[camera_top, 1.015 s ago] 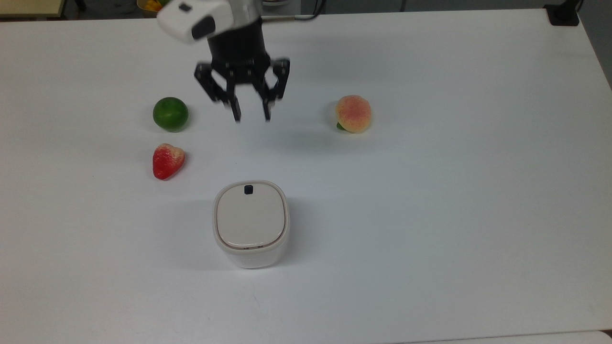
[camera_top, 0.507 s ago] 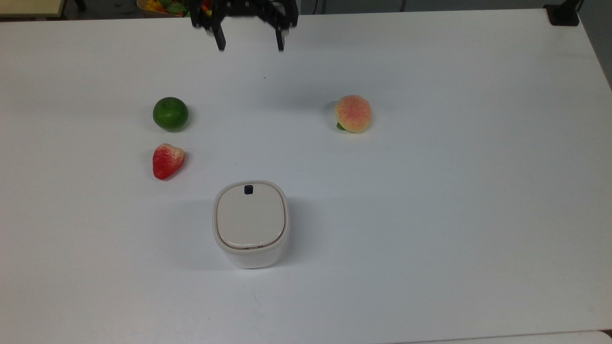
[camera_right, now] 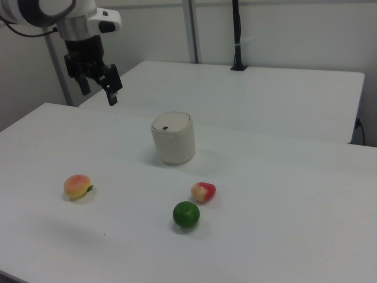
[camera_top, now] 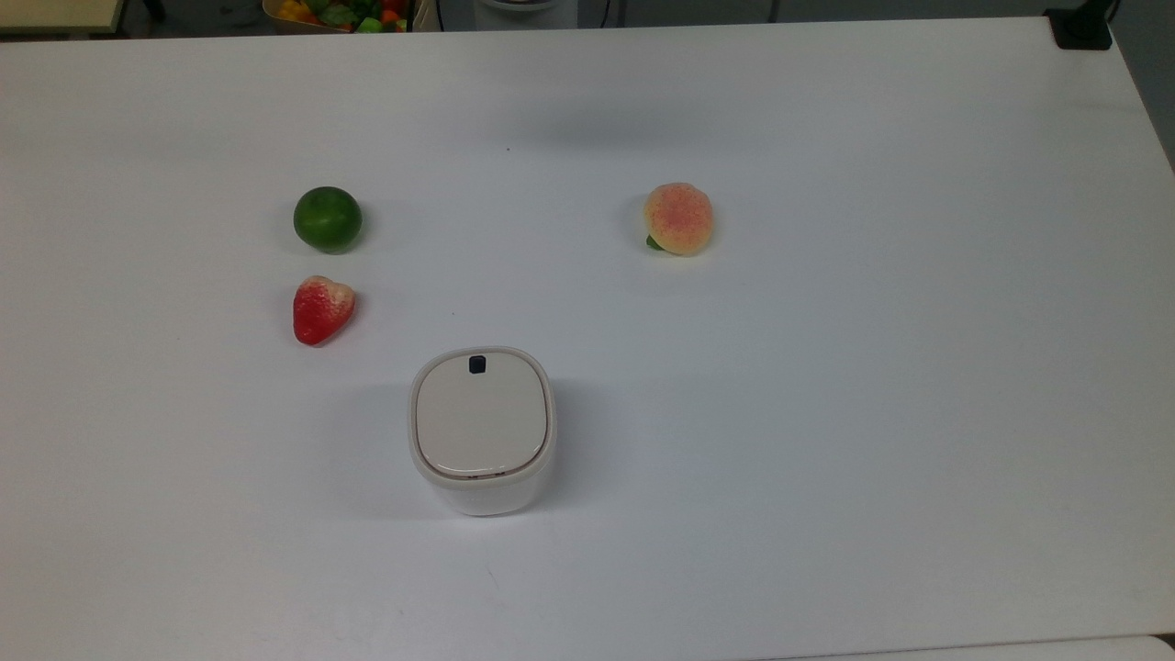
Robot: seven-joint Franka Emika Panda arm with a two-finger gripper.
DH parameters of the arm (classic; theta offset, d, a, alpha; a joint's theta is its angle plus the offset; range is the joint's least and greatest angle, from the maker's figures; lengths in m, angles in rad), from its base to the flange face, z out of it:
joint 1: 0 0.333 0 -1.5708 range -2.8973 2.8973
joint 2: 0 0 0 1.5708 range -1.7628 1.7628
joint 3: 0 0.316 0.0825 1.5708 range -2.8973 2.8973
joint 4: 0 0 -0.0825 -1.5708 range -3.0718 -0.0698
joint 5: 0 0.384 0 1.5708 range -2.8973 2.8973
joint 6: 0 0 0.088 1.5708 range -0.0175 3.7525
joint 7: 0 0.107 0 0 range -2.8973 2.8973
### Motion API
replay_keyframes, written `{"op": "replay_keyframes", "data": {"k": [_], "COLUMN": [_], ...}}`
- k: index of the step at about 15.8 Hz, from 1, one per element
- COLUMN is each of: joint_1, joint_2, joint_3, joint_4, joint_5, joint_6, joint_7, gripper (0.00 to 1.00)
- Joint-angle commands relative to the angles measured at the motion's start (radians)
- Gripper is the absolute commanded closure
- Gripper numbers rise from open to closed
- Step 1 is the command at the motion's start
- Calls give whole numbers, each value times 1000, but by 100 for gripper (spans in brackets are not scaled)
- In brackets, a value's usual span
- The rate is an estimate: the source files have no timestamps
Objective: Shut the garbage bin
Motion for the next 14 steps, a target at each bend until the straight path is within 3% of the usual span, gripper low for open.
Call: {"op": "replay_keyframes", "data": {"k": [1,5,7,14], "joint_1": [65,65,59,54], "joint_2": [-39,-27,-9,-10], "joint_3": [-53,-53,-53,-47], "joint_4": [-70,-108,-100,-99], "joint_5": [-14,-27,-50,-57], "joint_6": [19,142,146,136], "joint_7": [-6,-81,-141,-138], "gripper": [0,0,0,0]}}
